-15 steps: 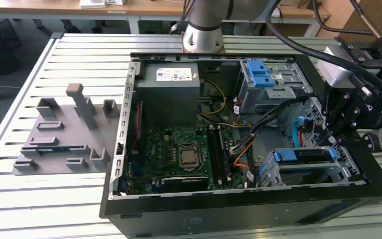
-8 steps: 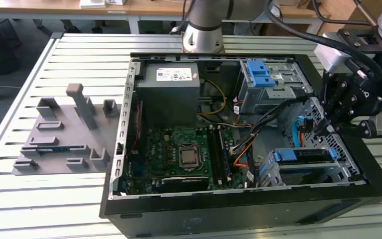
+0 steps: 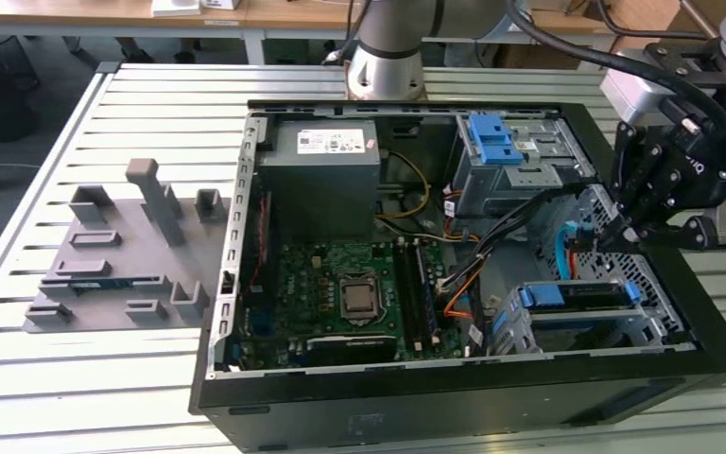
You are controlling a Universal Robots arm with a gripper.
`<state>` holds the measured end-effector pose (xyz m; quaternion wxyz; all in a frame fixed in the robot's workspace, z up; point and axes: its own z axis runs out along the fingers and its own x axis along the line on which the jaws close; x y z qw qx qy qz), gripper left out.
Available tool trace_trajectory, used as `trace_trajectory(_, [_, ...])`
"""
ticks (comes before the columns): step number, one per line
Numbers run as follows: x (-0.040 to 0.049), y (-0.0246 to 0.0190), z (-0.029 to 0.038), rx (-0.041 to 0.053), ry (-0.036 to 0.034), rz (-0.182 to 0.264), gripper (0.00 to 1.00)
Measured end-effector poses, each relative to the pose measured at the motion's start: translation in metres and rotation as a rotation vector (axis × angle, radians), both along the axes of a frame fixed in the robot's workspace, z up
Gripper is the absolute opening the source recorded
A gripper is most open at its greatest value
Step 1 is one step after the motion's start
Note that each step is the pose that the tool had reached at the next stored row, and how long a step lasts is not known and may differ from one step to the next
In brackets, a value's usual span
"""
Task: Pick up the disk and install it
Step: 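Insert the first disk wire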
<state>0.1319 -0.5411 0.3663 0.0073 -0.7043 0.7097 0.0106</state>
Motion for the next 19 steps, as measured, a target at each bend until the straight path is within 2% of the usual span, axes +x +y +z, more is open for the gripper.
trace_trajectory(4, [0.0036,0.0011,0.0000,-0.0018,0.0001,0.000,0.11])
trace_trajectory(9, [0.0037,0.0076,0.0000,-0.0061,0.0000,0.000,0.11])
trace_trajectory(14, [0.0039,0.0081,0.0000,-0.0062,0.0003,0.000,0.11])
trace_trajectory(16, [0.0040,0.0084,0.0000,-0.0130,0.0003,0.000,0.11])
trace_trajectory(18, [0.0040,0.0093,-0.0001,-0.0335,0.0003,0.000,0.11])
trace_trajectory(19, [0.0040,0.0099,-0.0002,-0.0375,0.0003,0.000,0.17])
